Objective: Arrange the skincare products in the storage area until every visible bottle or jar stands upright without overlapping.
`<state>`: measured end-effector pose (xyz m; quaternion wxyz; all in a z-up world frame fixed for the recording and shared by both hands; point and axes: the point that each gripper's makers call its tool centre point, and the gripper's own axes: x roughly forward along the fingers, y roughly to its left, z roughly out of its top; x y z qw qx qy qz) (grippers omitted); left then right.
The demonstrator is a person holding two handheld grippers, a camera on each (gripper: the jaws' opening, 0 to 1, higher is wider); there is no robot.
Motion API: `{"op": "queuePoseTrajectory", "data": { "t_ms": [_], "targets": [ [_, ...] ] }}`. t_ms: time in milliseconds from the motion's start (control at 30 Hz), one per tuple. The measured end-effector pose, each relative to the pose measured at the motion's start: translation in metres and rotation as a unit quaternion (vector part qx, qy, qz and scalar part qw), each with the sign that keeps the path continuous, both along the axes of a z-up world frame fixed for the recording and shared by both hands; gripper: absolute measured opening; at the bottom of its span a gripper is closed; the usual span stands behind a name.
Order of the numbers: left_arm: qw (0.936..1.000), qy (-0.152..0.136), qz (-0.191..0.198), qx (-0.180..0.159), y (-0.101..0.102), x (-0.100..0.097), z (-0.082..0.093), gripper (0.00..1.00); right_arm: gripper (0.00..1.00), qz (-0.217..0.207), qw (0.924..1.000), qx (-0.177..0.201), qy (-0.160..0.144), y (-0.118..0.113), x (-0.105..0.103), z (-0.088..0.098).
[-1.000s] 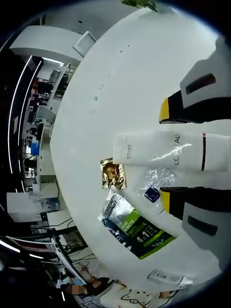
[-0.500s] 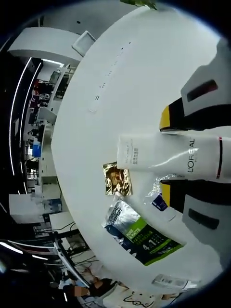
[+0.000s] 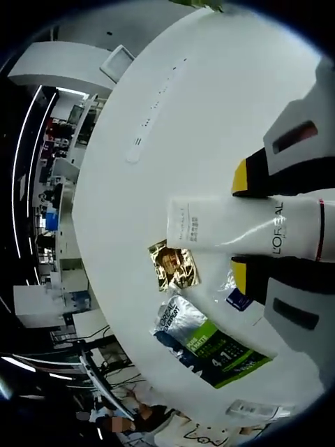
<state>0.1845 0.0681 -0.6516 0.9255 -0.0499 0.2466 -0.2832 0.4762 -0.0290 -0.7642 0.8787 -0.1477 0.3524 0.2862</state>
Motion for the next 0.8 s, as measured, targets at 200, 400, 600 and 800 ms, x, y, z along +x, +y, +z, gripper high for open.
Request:
{"op": "queuePoseTrajectory", "data": {
  "t_ms": [200, 400, 600, 800],
  "targets": [
    [1.0000, 0.000, 0.004, -0.002, 0.001, 0.000, 0.000, 0.86, 0.30, -0.008, 0.9994, 0.027, 0.018, 0.003, -0.010, 0.004],
    [1.0000, 0.001, -0.004, -0.004, -0.002, -0.001, 0.000, 0.86, 0.29, 0.010, 0.9977, 0.067, -0.005, 0.018, -0.024, 0.037],
    [0.9998, -0.003, 0.003, -0.018, 0.000, 0.001, 0.004, 0.86, 0.29, 0.039, 0.9936, 0.103, -0.024, 0.035, -0.046, 0.067],
    [0.9996, -0.007, 0.005, -0.026, -0.005, 0.002, 0.013, 0.86, 0.29, 0.072, 0.9896, 0.117, -0.043, 0.042, -0.072, 0.089]
  ]
}}
